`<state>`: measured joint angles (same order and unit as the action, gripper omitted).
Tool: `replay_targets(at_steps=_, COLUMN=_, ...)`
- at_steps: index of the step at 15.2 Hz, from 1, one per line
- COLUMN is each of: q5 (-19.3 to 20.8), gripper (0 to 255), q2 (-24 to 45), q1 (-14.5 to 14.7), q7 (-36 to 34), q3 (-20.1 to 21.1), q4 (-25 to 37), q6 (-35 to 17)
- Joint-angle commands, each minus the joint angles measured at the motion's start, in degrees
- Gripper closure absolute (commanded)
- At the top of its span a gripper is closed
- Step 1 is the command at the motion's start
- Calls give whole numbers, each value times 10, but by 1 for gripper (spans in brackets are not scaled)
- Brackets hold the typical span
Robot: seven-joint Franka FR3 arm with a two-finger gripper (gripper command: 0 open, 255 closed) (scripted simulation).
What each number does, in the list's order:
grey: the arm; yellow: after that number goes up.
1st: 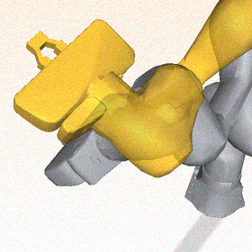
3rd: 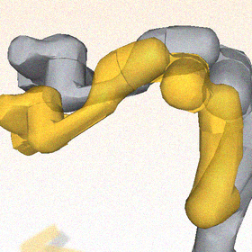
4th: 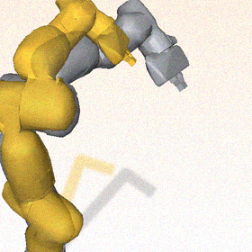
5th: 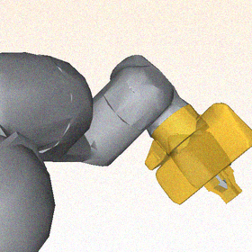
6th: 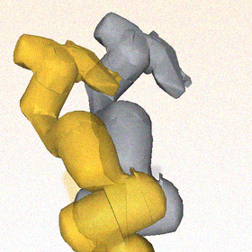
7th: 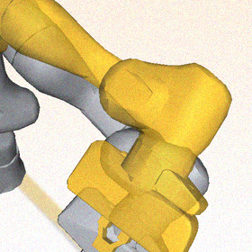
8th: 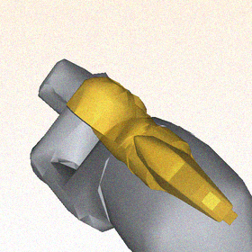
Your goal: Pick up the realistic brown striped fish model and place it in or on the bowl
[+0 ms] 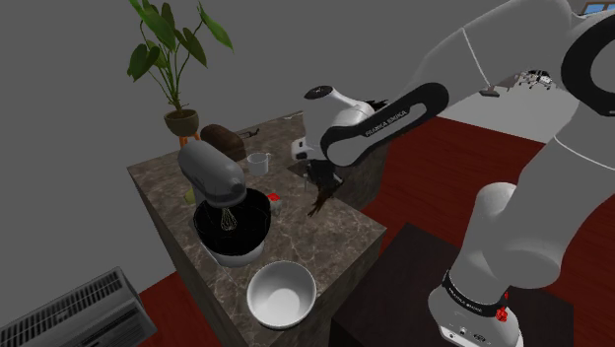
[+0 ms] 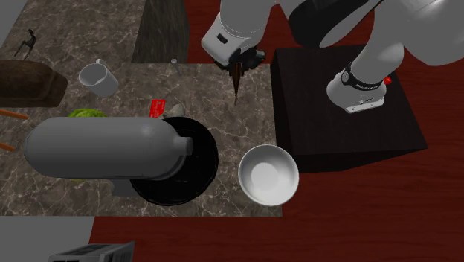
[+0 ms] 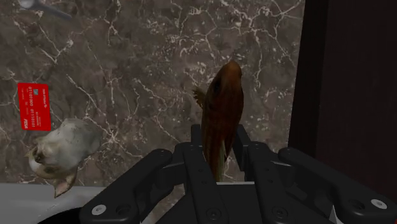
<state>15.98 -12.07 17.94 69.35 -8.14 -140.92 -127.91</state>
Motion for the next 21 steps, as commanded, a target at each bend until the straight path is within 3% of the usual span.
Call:
replay_targets(at_steps=1, q5=-7, gripper=255, q2=-3, q1=15, q7=-30, q3=20, q4=-1, q6=9)
replay_targets(at_steps=11, q5=-45, gripper=255, q2=12, q1=88, q7=-167, q3=114, q4=26, q6=47)
replay_targets(at_steps=21, q5=-66, gripper=255, q2=86, q1=153, q7=-300, q3=197, q4=120, q6=89)
